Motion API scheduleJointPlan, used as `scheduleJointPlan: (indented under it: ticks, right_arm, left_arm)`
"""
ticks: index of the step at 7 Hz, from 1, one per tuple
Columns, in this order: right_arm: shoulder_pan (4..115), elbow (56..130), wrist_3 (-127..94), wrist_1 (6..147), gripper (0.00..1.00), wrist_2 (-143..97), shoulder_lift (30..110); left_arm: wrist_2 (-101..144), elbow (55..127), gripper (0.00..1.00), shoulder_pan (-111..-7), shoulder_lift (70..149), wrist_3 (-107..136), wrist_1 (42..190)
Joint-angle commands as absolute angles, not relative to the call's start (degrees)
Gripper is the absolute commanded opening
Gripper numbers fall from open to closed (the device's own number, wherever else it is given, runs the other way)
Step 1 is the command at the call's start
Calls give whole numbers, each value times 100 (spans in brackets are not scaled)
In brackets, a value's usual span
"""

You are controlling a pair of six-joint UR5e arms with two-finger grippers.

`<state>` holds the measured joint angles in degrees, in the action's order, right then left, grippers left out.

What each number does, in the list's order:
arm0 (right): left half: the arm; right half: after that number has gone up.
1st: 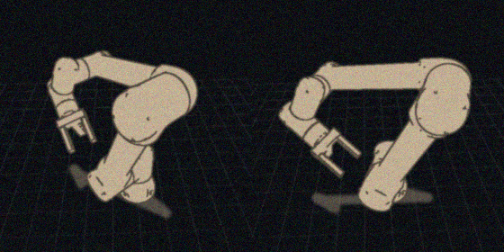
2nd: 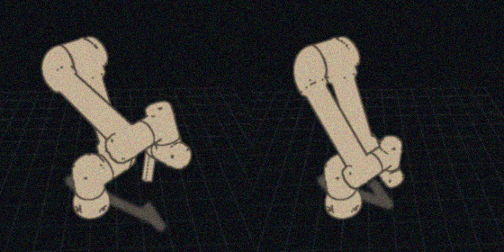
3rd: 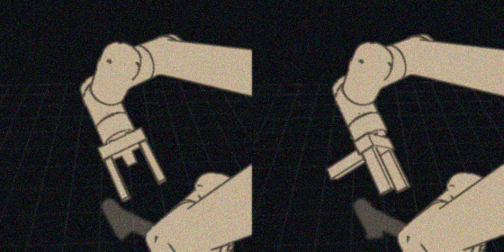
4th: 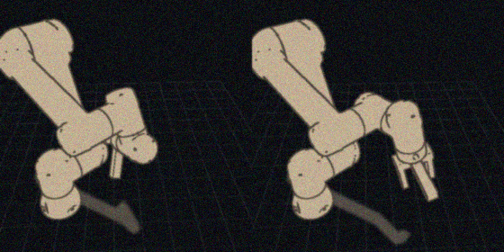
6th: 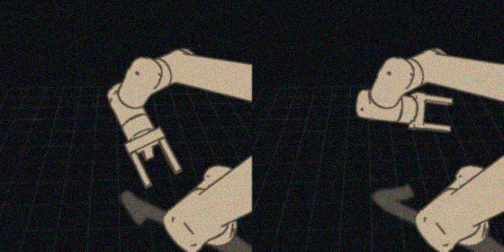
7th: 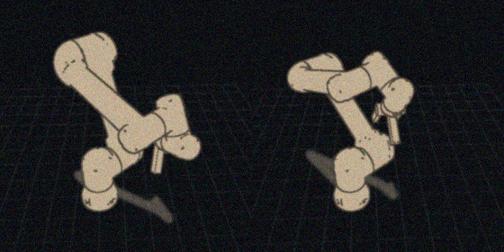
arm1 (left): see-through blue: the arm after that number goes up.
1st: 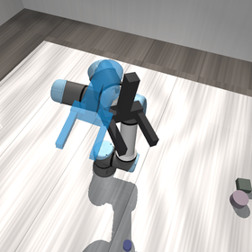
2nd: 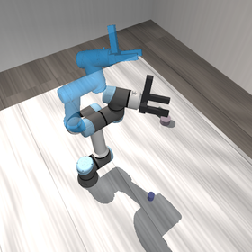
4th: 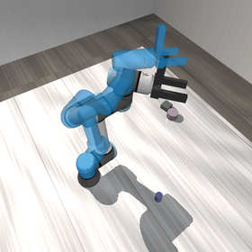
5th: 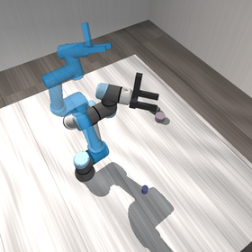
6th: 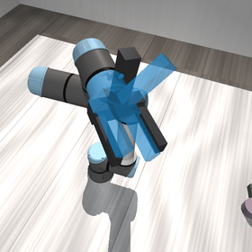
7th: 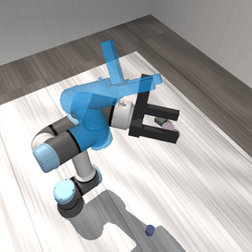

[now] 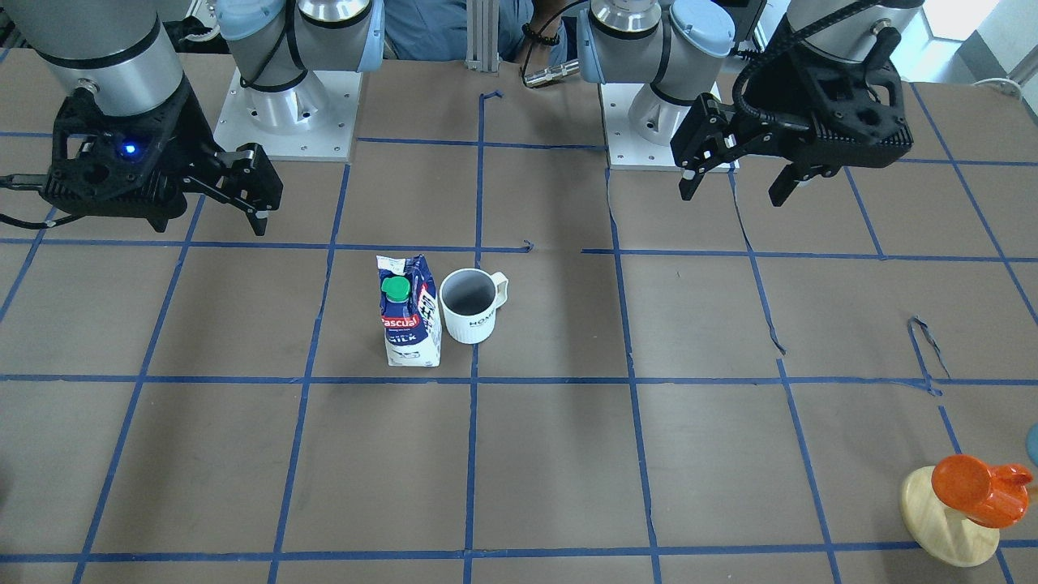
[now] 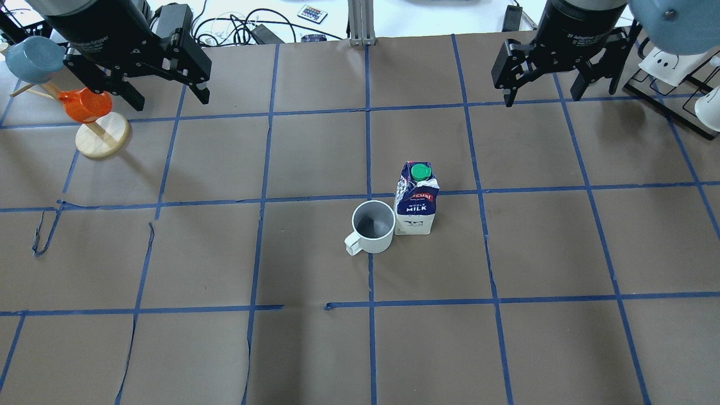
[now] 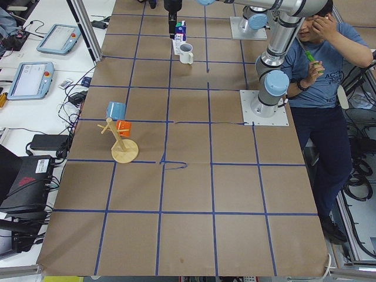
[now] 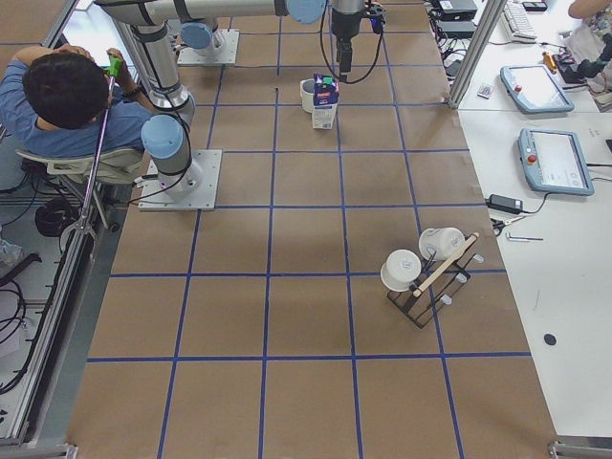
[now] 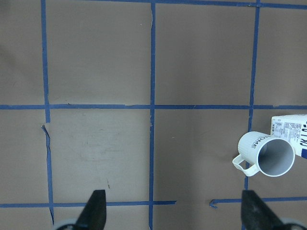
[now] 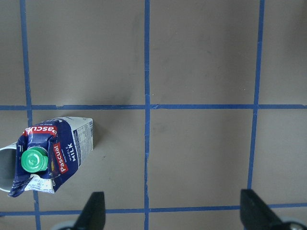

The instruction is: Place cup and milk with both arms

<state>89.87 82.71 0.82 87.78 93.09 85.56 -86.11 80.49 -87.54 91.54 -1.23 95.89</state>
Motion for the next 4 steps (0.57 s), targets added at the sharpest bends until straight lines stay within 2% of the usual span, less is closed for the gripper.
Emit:
scheduleJointPlan:
  ticks: [1, 4]
  right_arm:
    - [8930, 8271, 105, 8684, 100, 9229, 8578]
    - [8938, 8279, 114, 8675, 100, 9185, 8631]
  left_arm:
    - [-8605, 8059, 100, -8763, 9193, -62, 9589]
    - [-8605, 8060, 100, -8763, 9272, -26, 9589]
